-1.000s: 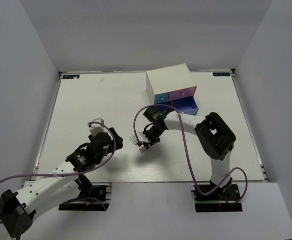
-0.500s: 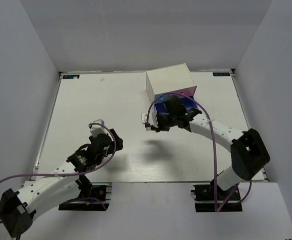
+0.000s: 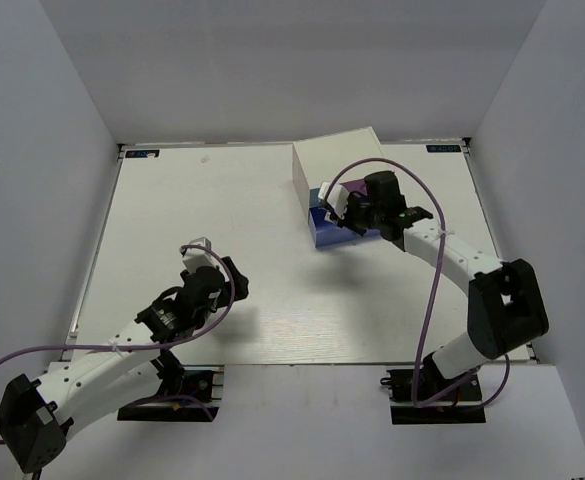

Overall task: Sort the stationery into containers
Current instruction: Place the stationery in the drawer, then close the drawer at the center of the board.

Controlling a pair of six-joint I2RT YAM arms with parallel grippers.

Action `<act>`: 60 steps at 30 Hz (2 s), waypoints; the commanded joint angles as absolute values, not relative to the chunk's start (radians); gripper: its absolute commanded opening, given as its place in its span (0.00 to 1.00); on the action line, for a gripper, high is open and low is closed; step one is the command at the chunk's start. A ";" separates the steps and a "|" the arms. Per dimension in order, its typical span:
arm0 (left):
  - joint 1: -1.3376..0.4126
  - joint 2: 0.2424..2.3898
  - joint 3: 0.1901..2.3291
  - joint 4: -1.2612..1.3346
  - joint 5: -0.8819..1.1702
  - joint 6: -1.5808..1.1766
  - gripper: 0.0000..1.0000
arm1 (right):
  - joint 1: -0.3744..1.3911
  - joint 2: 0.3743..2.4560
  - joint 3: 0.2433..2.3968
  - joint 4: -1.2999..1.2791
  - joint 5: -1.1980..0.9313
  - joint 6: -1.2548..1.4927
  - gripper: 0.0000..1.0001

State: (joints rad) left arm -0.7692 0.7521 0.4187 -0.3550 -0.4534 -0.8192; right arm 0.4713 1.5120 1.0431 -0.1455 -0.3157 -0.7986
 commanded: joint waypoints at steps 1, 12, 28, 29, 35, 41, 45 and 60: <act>-0.767 0.749 0.417 -0.324 -0.442 -0.808 0.84 | 0.453 1.561 1.109 -0.110 -0.304 -0.785 0.02; -0.767 0.758 0.417 -0.324 -0.442 -0.799 0.84 | 0.408 1.595 1.170 -0.117 -0.373 -0.804 0.48; -0.767 0.814 0.426 -0.287 -0.433 -0.781 0.84 | 0.336 1.704 1.313 -0.745 -0.715 -1.388 0.00; -0.767 0.815 0.426 -0.278 -0.433 -0.781 0.84 | 0.336 1.709 1.309 -0.750 -0.704 -1.397 0.00; -0.767 0.824 0.426 -0.278 -0.433 -0.772 0.84 | 0.339 1.764 1.318 -0.712 -0.625 -1.365 0.00; -0.767 0.833 0.426 -0.268 -0.433 -0.772 0.84 | 0.351 1.778 1.281 -0.461 -0.520 -1.143 0.00; -0.767 0.833 0.426 -0.268 -0.433 -0.772 0.84 | 0.362 1.784 1.232 -0.260 -0.398 -1.040 0.00; -0.767 0.842 0.436 -0.268 -0.433 -0.772 0.84 | 0.393 1.876 1.239 -0.014 -0.235 -0.989 0.01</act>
